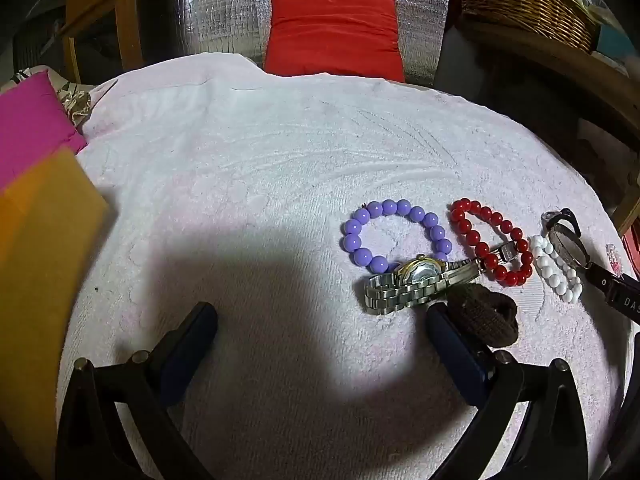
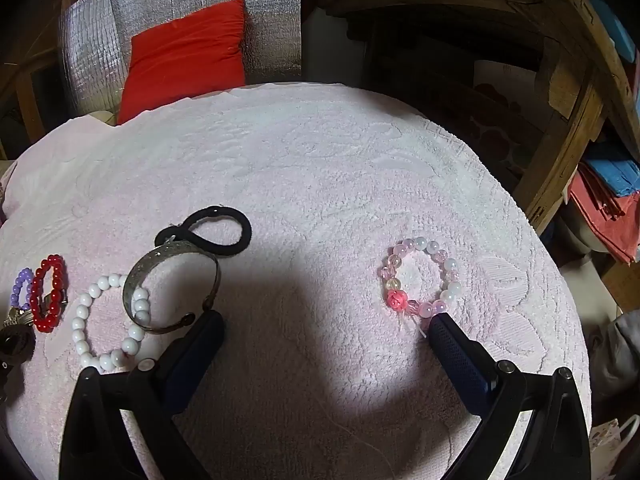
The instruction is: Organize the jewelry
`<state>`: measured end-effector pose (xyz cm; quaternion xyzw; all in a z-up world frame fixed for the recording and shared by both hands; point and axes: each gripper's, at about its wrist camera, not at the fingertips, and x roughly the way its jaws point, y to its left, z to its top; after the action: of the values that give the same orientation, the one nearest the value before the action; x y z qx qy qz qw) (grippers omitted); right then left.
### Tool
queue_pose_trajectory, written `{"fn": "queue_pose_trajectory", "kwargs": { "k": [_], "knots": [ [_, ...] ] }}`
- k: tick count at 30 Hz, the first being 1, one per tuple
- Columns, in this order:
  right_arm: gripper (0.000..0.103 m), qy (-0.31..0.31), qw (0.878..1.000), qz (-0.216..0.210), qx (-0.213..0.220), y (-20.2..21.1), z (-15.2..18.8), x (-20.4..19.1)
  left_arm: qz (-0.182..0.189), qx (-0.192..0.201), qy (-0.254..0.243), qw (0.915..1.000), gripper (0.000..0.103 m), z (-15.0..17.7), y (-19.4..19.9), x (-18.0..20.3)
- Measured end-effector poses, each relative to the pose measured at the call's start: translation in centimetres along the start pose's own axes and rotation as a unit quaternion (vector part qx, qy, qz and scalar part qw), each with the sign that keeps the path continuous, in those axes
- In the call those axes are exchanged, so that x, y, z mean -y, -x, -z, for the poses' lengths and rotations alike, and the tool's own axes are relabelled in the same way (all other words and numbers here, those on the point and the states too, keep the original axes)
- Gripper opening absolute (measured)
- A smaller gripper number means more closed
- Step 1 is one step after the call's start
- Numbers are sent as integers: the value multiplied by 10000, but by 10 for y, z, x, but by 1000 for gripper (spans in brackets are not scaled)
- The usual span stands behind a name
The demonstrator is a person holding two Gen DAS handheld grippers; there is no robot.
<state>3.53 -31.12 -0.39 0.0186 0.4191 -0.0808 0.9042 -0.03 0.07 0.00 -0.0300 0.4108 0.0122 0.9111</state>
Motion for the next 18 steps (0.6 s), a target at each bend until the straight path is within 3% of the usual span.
{"fn": "queue_pose_trajectory", "kwargs": {
  "k": [9,11,16,18],
  "knots": [
    [103,-35,10000,0,13,0,0,0,-21,1,24,10000,103,1,0,-2],
    [103,-87,9999,55,-42,0,0,0,-170,-48,58,9998,103,1,2,1],
    [103,-368,9979,61,-530,10,1,-4,125,-731,-103,9972,103,5,15,-2],
    [103,-113,9976,-32,-683,21,9,-7,55,-678,-75,9977,103,15,36,-7]
  ]
}}
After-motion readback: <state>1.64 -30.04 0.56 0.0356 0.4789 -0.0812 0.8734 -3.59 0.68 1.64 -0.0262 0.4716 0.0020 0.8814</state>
